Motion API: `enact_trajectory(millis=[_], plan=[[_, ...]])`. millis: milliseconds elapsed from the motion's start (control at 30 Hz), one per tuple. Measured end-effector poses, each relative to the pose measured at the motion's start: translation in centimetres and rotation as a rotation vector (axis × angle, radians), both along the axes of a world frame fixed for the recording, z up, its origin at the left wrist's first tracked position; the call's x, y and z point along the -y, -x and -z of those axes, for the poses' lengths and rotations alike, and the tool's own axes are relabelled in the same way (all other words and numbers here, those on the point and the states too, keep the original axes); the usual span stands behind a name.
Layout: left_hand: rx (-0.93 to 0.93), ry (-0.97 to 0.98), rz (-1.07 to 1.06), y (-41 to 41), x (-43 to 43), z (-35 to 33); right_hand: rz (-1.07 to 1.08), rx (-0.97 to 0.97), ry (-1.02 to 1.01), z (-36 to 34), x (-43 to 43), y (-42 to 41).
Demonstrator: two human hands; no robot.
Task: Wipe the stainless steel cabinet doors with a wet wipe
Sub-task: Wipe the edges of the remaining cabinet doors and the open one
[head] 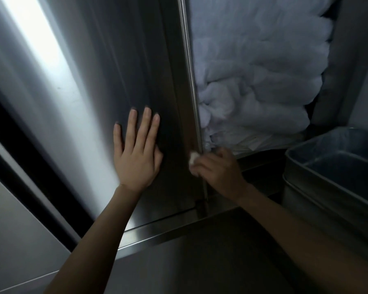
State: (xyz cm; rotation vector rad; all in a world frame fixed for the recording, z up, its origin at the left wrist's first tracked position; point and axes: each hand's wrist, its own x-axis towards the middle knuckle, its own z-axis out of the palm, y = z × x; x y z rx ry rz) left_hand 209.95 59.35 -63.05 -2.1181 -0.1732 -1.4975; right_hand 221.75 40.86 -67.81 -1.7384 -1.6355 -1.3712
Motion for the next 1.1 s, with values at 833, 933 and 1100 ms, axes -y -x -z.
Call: enact_trajectory(millis=[833,933,1100], plan=[[0.036,-0.017,-0.014,-0.4,-0.2,0.3,-0.167,-0.687,-0.368,-2.0,-0.8,4.3],[0.036,-0.016,-0.014,-0.3,-0.1,0.1,-0.222,-0.575,-0.428,-6.4,-2.4,4.9],[0.002,0.003,0.003,-0.2,-0.1,0.0,-0.152,-0.576,-0.549,-5.4,-2.3,4.9]])
